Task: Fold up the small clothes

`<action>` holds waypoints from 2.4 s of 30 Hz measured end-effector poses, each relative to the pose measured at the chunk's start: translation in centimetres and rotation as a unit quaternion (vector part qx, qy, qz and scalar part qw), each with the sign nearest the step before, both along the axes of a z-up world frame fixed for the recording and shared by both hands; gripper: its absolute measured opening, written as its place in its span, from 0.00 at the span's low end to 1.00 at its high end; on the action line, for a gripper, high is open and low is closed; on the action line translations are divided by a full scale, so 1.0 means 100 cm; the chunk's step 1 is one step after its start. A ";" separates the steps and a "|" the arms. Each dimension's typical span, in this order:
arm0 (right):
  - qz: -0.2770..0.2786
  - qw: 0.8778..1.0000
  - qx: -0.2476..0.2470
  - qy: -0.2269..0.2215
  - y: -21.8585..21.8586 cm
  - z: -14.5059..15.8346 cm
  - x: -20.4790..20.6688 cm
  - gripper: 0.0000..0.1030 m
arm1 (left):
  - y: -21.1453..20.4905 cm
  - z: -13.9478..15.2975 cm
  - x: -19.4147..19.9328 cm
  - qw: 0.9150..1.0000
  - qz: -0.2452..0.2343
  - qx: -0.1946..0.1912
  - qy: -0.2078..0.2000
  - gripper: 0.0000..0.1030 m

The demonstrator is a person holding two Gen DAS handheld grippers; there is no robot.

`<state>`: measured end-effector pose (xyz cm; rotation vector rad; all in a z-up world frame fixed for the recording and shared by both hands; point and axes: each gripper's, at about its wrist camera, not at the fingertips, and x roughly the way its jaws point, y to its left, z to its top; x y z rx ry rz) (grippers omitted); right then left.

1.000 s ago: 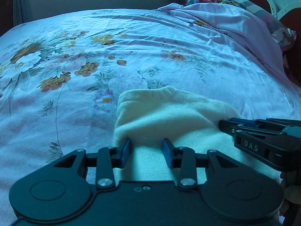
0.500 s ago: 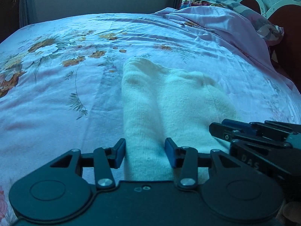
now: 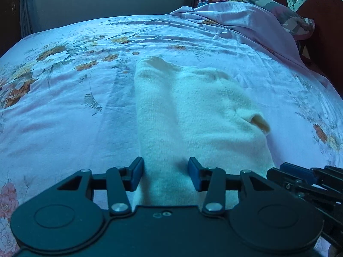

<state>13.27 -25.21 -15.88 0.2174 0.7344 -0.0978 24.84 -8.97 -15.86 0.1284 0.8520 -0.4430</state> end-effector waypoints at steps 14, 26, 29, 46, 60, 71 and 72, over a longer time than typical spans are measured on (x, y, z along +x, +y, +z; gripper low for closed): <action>-0.020 0.998 0.043 0.038 -0.011 -0.012 -0.010 0.29 | 0.004 -0.007 -0.009 1.000 -0.002 0.003 0.009 0.46; 0.004 0.999 0.020 -0.034 0.005 0.018 -0.001 0.29 | 0.004 0.005 -0.010 1.000 0.018 -0.002 -0.011 0.48; 0.028 0.999 -0.012 0.019 0.016 -0.004 0.014 0.29 | 0.001 -0.001 -0.008 1.000 0.011 0.008 -0.003 0.48; -0.002 0.998 0.057 0.002 -0.010 0.000 0.012 0.64 | 0.015 0.006 0.003 1.000 0.018 -0.019 0.003 0.53; -0.009 0.999 0.029 0.024 -0.011 -0.012 0.025 0.62 | 0.014 -0.008 0.014 0.999 0.008 -0.025 0.025 0.55; -0.043 0.989 0.139 0.011 -0.046 -0.008 0.052 0.63 | 0.019 0.000 0.044 0.997 0.030 -0.064 0.044 0.60; -0.048 0.989 0.137 0.009 -0.048 -0.006 0.055 0.63 | 0.020 -0.001 0.048 0.996 0.031 -0.068 0.048 0.60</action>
